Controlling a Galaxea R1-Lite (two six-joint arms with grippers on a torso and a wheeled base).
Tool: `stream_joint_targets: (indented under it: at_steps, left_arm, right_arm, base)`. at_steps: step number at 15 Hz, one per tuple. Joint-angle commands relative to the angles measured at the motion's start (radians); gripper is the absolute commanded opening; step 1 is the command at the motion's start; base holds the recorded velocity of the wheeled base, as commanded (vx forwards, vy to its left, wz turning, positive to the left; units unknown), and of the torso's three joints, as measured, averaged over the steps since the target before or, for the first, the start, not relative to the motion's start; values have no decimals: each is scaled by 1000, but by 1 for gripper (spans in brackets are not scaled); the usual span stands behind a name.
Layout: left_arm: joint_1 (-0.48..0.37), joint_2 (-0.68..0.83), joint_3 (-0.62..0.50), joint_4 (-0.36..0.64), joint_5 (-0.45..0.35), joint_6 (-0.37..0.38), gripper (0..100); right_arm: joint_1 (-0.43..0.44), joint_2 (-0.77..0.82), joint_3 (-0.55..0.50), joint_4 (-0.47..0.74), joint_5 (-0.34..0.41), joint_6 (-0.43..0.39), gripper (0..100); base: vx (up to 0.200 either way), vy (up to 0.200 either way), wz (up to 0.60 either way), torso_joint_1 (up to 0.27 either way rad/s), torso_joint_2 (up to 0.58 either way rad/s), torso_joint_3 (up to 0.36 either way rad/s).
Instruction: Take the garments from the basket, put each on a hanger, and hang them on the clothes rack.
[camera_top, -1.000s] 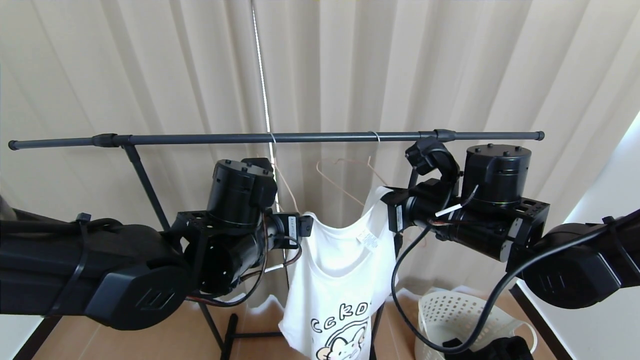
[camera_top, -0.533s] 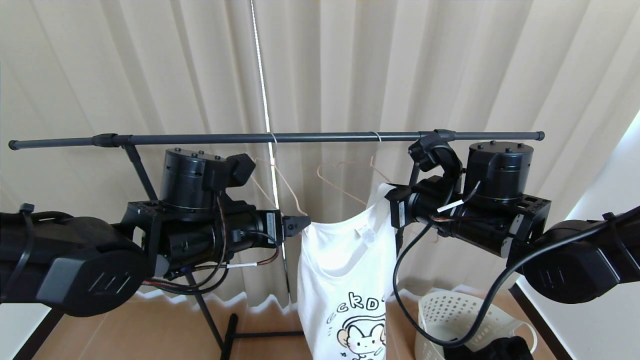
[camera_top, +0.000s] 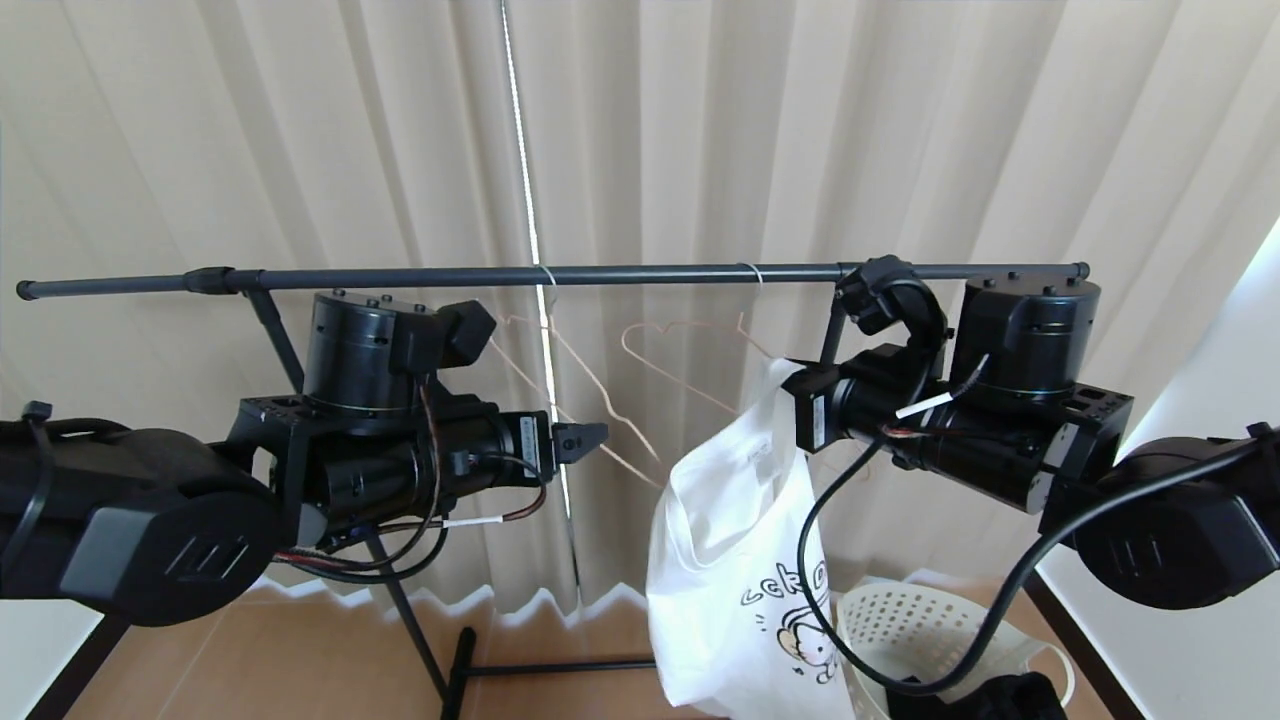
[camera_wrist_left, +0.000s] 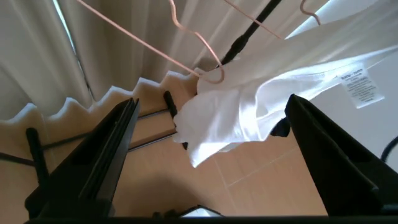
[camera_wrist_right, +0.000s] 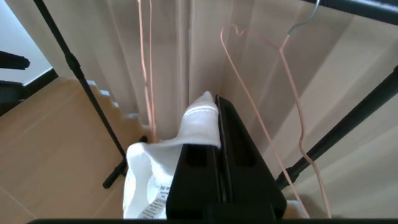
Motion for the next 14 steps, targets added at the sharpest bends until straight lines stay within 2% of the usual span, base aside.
stream_joint_targets:
  at_steps: [1, 2, 5, 8, 10, 14]
  left_arm:
    - [1, 32, -14, 0, 24, -1, 100]
    - [0, 43, -16, -2, 50, -1, 100]
    - [1, 69, -31, -5, 108, -1, 100]
    - [38, 149, -85, -6, 205, 1, 100]
    - [73, 220, -126, -12, 220, -1, 100]
    - [122, 356, -172, -124, 231, -25, 100]
  right_arm:
    - [-24, -101, 51, 3, 9, -38, 0]
    - [-40, -119, 63, 2, 12, -73, 0]
    - [-46, -124, 63, 2, 15, -76, 0]
    - [-44, -108, 63, 0, 13, -76, 0]
    - [-44, -95, 62, -5, 12, -76, 0]
    - [-43, -88, 63, -5, 12, -76, 0]
  base:
    - [0, 0, 0, 0, 0, 0]
    - [0, 0, 0, 0, 0, 0]
    - [0, 0, 0, 0, 0, 0]
    - [0, 0, 0, 0, 0, 0]
    - [0, 0, 0, 0, 0, 0]
    - [0, 0, 0, 0, 0, 0]
